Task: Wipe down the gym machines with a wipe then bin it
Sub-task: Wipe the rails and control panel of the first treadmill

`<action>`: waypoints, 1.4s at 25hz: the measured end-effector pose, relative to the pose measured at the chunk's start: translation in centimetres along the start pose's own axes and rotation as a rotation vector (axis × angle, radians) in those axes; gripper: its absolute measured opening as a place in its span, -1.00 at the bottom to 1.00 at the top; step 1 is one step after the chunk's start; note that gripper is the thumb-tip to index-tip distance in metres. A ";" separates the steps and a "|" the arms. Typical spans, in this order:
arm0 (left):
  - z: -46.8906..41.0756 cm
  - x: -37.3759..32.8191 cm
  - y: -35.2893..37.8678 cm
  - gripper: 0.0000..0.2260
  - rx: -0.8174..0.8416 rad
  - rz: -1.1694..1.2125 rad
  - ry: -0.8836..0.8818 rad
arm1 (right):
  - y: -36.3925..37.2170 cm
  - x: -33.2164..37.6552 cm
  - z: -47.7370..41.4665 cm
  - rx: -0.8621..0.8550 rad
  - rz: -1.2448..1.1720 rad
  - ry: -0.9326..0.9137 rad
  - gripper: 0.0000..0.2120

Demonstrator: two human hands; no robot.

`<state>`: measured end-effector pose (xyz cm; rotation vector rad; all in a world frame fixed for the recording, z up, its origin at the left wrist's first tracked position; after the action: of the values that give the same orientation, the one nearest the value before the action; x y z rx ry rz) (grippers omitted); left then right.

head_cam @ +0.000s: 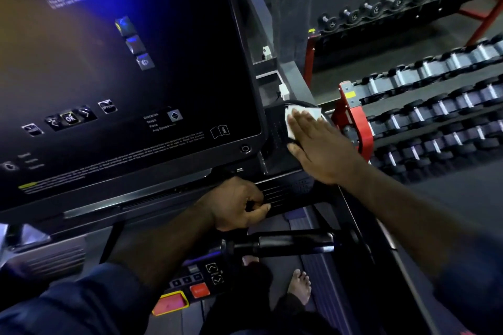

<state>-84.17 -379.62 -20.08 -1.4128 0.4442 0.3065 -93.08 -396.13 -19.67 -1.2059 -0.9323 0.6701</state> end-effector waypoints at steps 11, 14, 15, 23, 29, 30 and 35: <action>-0.1 -0.2 0.1 -0.65 -0.036 -0.011 0.062 | 1.8 5.4 3.8 0.042 -0.059 -0.180 -0.37; -0.1 0.1 0.1 -0.63 -0.031 -0.014 0.054 | 1.0 1.1 2.0 -0.019 -0.063 0.043 -0.32; -0.1 0.1 0.1 -0.63 -0.026 -0.013 0.047 | 0.8 0.2 0.2 -0.035 -0.072 0.124 -0.31; -0.2 -0.2 -0.1 -0.67 -0.051 -0.031 0.067 | 1.7 6.4 0.8 0.022 0.001 -0.139 -0.35; -0.3 0.1 0.3 -0.63 -0.044 -0.041 0.077 | 1.6 1.8 6.5 -0.066 -0.001 0.043 -0.32; -0.3 0.2 0.3 -0.63 -0.039 -0.043 0.074 | 1.4 0.8 5.6 -0.087 -0.027 0.113 -0.29; -0.3 -0.5 0.0 -0.63 -0.038 -0.051 0.075 | 1.6 1.3 1.5 -0.053 -0.142 0.195 -0.24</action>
<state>-84.64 -379.89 -19.88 -1.4738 0.4650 0.2217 -93.73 -393.94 -20.82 -1.2155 -0.8669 0.4087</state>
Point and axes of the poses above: each hand's wrist, its own z-axis away from the middle knuckle, its own y-axis out of the palm, x = y × z, the point moved 9 cm from there along -z, towards the middle knuckle, and after that the axes turned 4 degrees about -z, right-handed, at the moved point
